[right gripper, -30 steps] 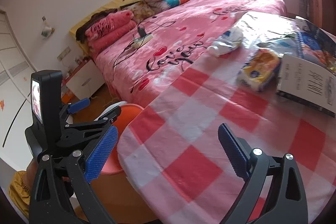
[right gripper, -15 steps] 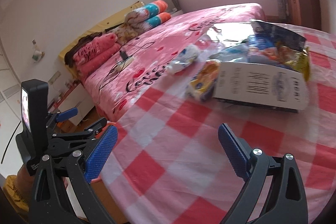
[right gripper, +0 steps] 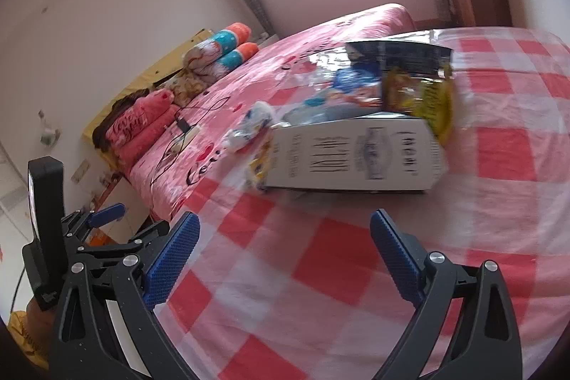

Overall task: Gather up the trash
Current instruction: 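Move both grippers back over the table toward the remaining trash, then grasp the crumpled white yogurt bottle with the left gripper, then grasp the white milk carton with the right gripper and lift it, then carry the bottle and carton to the orange bucket and open the left gripper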

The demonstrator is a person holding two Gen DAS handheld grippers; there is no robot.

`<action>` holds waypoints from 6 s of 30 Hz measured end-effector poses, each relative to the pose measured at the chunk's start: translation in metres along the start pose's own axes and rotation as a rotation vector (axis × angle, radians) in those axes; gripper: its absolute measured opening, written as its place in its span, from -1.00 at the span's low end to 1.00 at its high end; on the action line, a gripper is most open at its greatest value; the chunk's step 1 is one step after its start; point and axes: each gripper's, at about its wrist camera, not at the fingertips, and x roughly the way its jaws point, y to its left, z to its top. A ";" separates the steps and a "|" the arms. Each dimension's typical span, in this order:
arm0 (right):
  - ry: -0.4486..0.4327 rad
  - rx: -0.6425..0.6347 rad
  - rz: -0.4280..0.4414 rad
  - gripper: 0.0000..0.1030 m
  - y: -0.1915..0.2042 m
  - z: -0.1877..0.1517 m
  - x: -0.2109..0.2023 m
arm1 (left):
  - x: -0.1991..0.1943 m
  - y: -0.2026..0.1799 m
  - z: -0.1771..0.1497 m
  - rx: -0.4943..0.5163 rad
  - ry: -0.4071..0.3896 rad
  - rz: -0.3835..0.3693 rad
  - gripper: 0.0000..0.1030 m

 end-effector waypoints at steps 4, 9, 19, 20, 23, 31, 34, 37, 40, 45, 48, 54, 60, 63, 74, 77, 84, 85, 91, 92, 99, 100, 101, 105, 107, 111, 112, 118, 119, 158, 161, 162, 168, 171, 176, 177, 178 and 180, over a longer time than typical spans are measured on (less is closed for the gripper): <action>-0.020 0.040 0.005 0.85 -0.016 0.006 -0.009 | 0.001 -0.015 0.028 -0.009 -0.019 -0.085 0.76; -0.038 0.081 0.014 0.85 -0.036 0.010 -0.018 | 0.018 -0.026 0.072 -0.007 -0.076 -0.148 0.76; -0.023 0.122 0.045 0.85 -0.049 0.010 -0.018 | 0.121 -0.023 0.130 -0.022 0.010 -0.219 0.75; -0.017 0.128 0.047 0.85 -0.051 0.010 -0.017 | 0.126 -0.024 0.133 -0.018 0.016 -0.220 0.75; -0.011 0.147 0.067 0.85 -0.056 0.011 -0.016 | 0.144 -0.026 0.136 -0.010 0.045 -0.207 0.75; -0.007 0.170 0.094 0.85 -0.061 0.013 -0.016 | 0.166 -0.022 0.133 -0.108 0.081 -0.235 0.29; -0.010 0.188 0.095 0.85 -0.064 0.013 -0.018 | 0.159 -0.034 0.131 -0.082 0.074 -0.268 0.29; -0.016 0.196 0.084 0.85 -0.067 0.014 -0.020 | 0.144 -0.059 0.124 -0.009 0.050 -0.268 0.28; -0.031 0.179 0.041 0.85 -0.068 0.016 -0.026 | 0.128 -0.078 0.115 0.022 0.051 -0.335 0.28; -0.050 0.172 -0.097 0.88 -0.077 0.021 -0.036 | 0.091 -0.114 0.091 0.115 0.034 -0.397 0.28; -0.055 0.210 -0.142 0.89 -0.091 0.022 -0.042 | 0.071 -0.127 0.074 0.128 0.029 -0.423 0.28; -0.064 0.231 -0.182 0.88 -0.111 0.027 -0.055 | 0.050 -0.138 0.052 0.126 0.031 -0.481 0.20; -0.110 0.196 -0.243 0.89 -0.114 0.036 -0.073 | 0.050 -0.129 0.050 0.058 0.023 -0.495 0.19; -0.117 0.107 -0.259 0.89 -0.103 0.045 -0.074 | 0.048 -0.127 0.051 0.042 0.014 -0.511 0.18; -0.015 0.203 -0.218 0.89 -0.110 0.036 -0.062 | 0.036 -0.095 0.055 -0.036 -0.038 -0.537 0.18; -0.002 0.217 -0.251 0.88 -0.106 0.030 -0.065 | 0.033 -0.089 0.047 -0.045 -0.038 -0.549 0.18; 0.069 0.108 -0.401 0.88 -0.085 0.008 -0.062 | 0.026 -0.079 0.031 -0.054 -0.043 -0.571 0.18; 0.075 0.105 -0.419 0.88 -0.086 0.004 -0.064 | 0.025 -0.077 0.029 -0.056 -0.044 -0.575 0.18; 0.045 0.161 -0.447 0.88 -0.098 -0.015 -0.101 | 0.019 -0.069 0.019 -0.057 -0.050 -0.595 0.19; 0.042 0.161 -0.464 0.88 -0.099 -0.016 -0.105 | 0.018 -0.069 0.017 -0.055 -0.051 -0.596 0.18; 0.024 0.174 -0.583 0.88 -0.107 -0.029 -0.131 | 0.008 -0.060 0.001 -0.049 -0.053 -0.600 0.19; 0.019 0.176 -0.580 0.88 -0.107 -0.030 -0.133 | 0.008 -0.058 -0.002 -0.051 -0.050 -0.601 0.19; 0.018 0.173 -0.579 0.88 -0.105 -0.030 -0.133 | 0.007 -0.056 -0.005 -0.051 -0.049 -0.601 0.19; 0.026 0.140 -0.587 0.88 -0.098 -0.033 -0.123 | 0.001 -0.049 -0.012 -0.055 -0.048 -0.605 0.19; 0.025 0.124 -0.581 0.88 -0.095 -0.035 -0.115 | -0.003 -0.045 -0.016 -0.053 -0.051 -0.606 0.19; 0.039 0.090 -0.614 0.88 -0.093 -0.037 -0.104 | -0.008 -0.039 -0.023 -0.057 -0.051 -0.608 0.19; 0.044 0.089 -0.616 0.88 -0.093 -0.037 -0.102 | -0.008 -0.038 -0.025 -0.057 -0.050 -0.608 0.19; 0.058 0.083 -0.647 0.79 -0.094 -0.036 -0.093 | -0.009 -0.035 -0.033 -0.052 -0.045 -0.610 0.19; 0.068 0.076 -0.660 0.63 -0.094 -0.035 -0.090 | -0.010 -0.036 -0.034 -0.049 -0.046 -0.610 0.19; 0.109 -0.044 -0.212 0.13 0.049 -0.023 -0.042 | -0.005 0.051 -0.076 -0.184 -0.084 -0.515 0.19; 0.157 -0.052 -0.133 0.13 0.070 -0.025 -0.022 | -0.002 0.067 -0.083 -0.213 -0.079 -0.488 0.19; 0.175 -0.057 -0.109 0.13 0.076 -0.024 -0.015 | -0.001 0.072 -0.085 -0.222 -0.077 -0.478 0.19; 0.267 -0.115 0.010 0.13 0.123 -0.027 0.027 | 0.011 0.113 -0.107 -0.295 -0.040 -0.389 0.19; 0.310 -0.152 0.068 0.13 0.149 -0.030 0.047 | 0.017 0.130 -0.118 -0.325 -0.023 -0.338 0.19; 0.371 -0.236 0.139 0.13 0.192 -0.035 0.081 | 0.032 0.162 -0.139 -0.370 0.018 -0.225 0.19; 0.384 -0.255 0.151 0.13 0.201 -0.036 0.088 | 0.035 0.166 -0.141 -0.377 0.025 -0.210 0.19; 0.393 -0.268 0.159 0.13 0.207 -0.038 0.093 | 0.038 0.171 -0.145 -0.385 0.033 -0.188 0.19; 0.413 -0.293 0.178 0.13 0.223 -0.042 0.106 | 0.044 0.181 -0.152 -0.394 0.050 -0.135 0.19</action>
